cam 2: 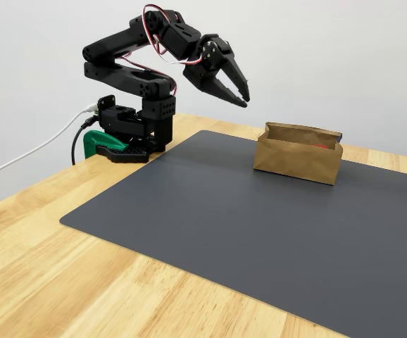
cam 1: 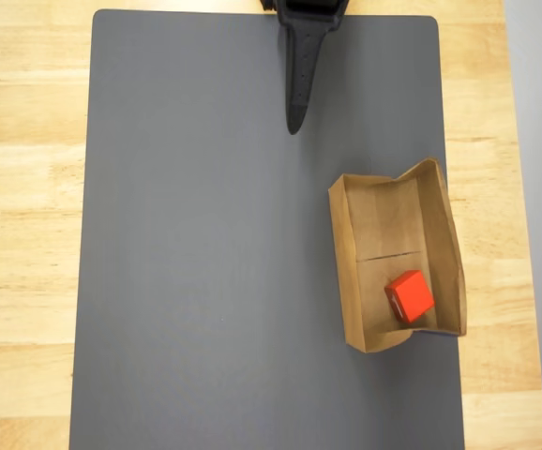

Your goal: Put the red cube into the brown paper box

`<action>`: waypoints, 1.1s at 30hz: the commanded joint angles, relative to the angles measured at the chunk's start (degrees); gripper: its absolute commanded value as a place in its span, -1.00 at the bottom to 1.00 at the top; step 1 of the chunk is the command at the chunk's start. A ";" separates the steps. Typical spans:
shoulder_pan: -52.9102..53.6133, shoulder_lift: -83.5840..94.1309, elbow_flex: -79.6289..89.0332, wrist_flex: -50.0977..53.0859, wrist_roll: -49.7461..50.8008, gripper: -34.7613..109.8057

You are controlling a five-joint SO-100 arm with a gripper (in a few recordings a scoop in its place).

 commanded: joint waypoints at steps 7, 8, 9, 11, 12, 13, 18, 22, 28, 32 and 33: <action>1.49 5.36 6.86 1.23 -2.81 -0.52; 1.67 5.36 7.47 0.79 -3.16 -0.52; 1.67 5.45 7.47 1.76 -3.25 -0.52; 1.76 5.45 7.47 2.72 -3.08 -0.52; 1.76 5.45 7.47 3.25 -2.72 -0.52; 1.58 5.45 7.47 4.22 -2.37 -0.52; 1.14 5.45 7.47 4.66 -2.02 -0.52; 1.32 5.45 7.47 4.66 -1.58 -0.52; 1.32 5.45 7.47 4.66 -1.67 -0.52; 1.23 5.45 7.47 4.66 -1.76 -0.52; 1.23 5.45 7.47 4.66 -1.76 -0.52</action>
